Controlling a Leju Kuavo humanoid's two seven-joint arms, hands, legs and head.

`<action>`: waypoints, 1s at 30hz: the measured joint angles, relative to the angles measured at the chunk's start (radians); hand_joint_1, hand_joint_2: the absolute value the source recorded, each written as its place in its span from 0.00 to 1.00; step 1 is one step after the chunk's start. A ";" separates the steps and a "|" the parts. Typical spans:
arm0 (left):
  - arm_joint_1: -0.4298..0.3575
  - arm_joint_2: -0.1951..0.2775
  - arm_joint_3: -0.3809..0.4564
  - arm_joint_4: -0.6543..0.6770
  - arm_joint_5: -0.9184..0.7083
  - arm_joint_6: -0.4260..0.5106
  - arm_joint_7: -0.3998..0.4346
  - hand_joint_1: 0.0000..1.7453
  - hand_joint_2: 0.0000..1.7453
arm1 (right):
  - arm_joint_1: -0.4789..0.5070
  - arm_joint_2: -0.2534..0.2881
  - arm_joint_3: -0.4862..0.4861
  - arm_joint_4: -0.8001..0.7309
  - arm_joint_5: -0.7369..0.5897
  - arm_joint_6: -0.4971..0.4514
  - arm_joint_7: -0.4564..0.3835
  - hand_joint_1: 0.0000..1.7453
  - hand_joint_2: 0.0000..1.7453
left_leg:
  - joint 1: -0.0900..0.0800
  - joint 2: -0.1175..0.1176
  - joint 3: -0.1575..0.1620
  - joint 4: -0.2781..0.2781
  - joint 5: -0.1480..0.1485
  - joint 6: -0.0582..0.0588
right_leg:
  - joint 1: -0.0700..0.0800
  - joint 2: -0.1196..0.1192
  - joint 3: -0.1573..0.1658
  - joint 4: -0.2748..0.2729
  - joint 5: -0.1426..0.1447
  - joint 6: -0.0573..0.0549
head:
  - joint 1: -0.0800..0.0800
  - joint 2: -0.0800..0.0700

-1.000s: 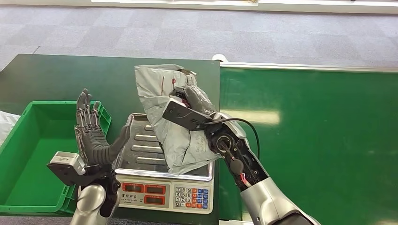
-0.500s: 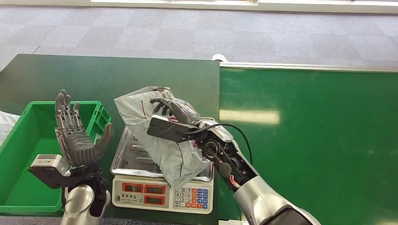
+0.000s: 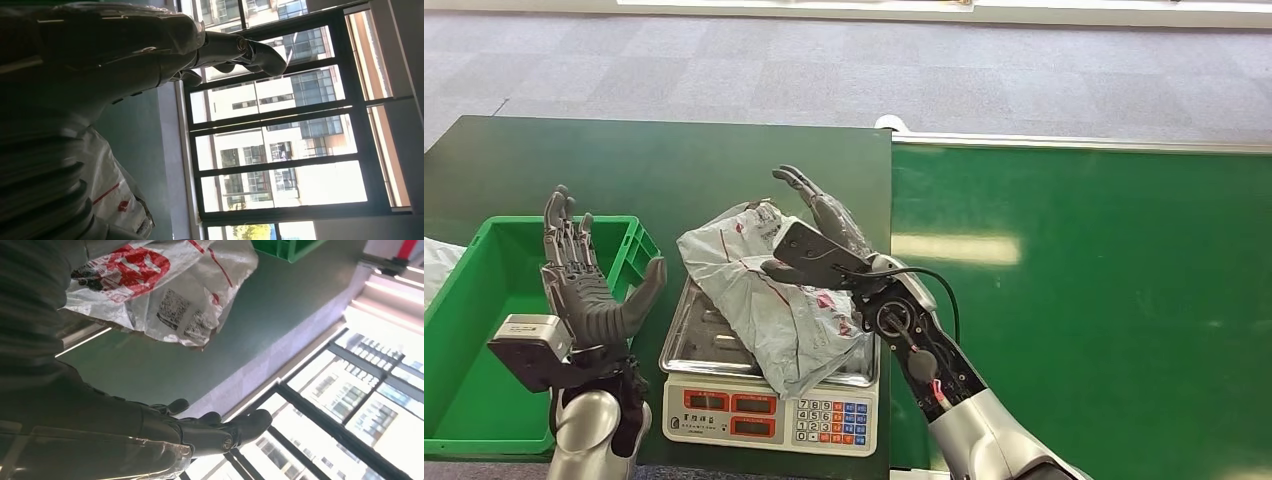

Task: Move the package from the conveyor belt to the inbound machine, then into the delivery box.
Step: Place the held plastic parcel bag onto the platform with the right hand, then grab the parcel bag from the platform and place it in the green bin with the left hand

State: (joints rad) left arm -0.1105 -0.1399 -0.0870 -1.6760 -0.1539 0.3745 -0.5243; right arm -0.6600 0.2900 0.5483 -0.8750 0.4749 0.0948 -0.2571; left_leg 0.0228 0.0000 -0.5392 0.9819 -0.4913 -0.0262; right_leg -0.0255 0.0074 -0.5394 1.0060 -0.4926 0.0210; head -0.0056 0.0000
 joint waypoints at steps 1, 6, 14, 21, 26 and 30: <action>-0.001 -0.001 0.000 -0.001 -0.007 -0.002 0.005 0.00 1.00 | 0.014 -0.002 -0.009 -0.027 -0.002 -0.020 -0.003 0.00 1.00 | 0.000 0.000 0.000 0.000 0.000 0.000 | 0.000 0.000 0.000 0.000 0.000 0.000 | 0.000 0.000; -0.001 -0.007 0.000 -0.008 -0.039 -0.009 0.030 0.00 1.00 | 0.093 -0.009 -0.041 -0.188 0.032 -0.182 -0.007 0.00 1.00 | 0.000 0.000 0.000 0.000 0.000 0.000 | 0.000 0.000 -0.001 0.000 0.000 0.000 | 0.000 0.000; -0.068 -0.014 -0.037 0.078 -0.188 -0.069 0.150 0.00 1.00 | 0.304 -0.034 -0.024 -0.511 0.255 -0.532 -0.029 0.00 1.00 | 0.000 0.000 0.000 0.000 0.000 0.000 | 0.000 0.000 -0.001 0.000 0.000 0.000 | 0.000 0.000; -0.147 -0.019 -0.121 0.235 -0.341 -0.144 0.280 0.00 1.00 | 0.413 -0.063 0.046 -0.619 0.260 -0.546 -0.026 0.00 1.00 | 0.000 0.001 0.000 0.000 0.000 0.000 | 0.000 0.000 -0.001 -0.001 0.000 0.000 | 0.000 0.000; -0.198 -0.026 -0.167 0.363 -0.440 -0.178 0.345 0.00 1.00 | 0.425 -0.074 0.071 -0.644 0.247 -0.529 -0.046 0.00 1.00 | 0.000 0.001 0.000 0.000 0.000 0.000 | 0.000 0.000 -0.001 -0.001 0.000 0.000 | 0.000 0.000; -0.242 -0.033 -0.197 0.467 -0.511 -0.238 0.401 0.14 1.00 | 0.426 -0.079 0.083 -0.648 0.247 -0.520 -0.056 0.00 1.00 | 0.000 0.000 -0.001 0.000 0.000 0.000 | 0.000 0.000 -0.001 -0.001 0.000 0.000 | 0.000 0.000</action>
State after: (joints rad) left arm -0.3523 -0.1729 -0.2836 -1.2090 -0.6647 0.1369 -0.1236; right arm -0.2336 0.2106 0.6312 -1.5231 0.7217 -0.4247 -0.3128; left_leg 0.0227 0.0002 -0.5398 0.9819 -0.4915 -0.0261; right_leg -0.0256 0.0075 -0.5403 1.0055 -0.4925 0.0210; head -0.0056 0.0000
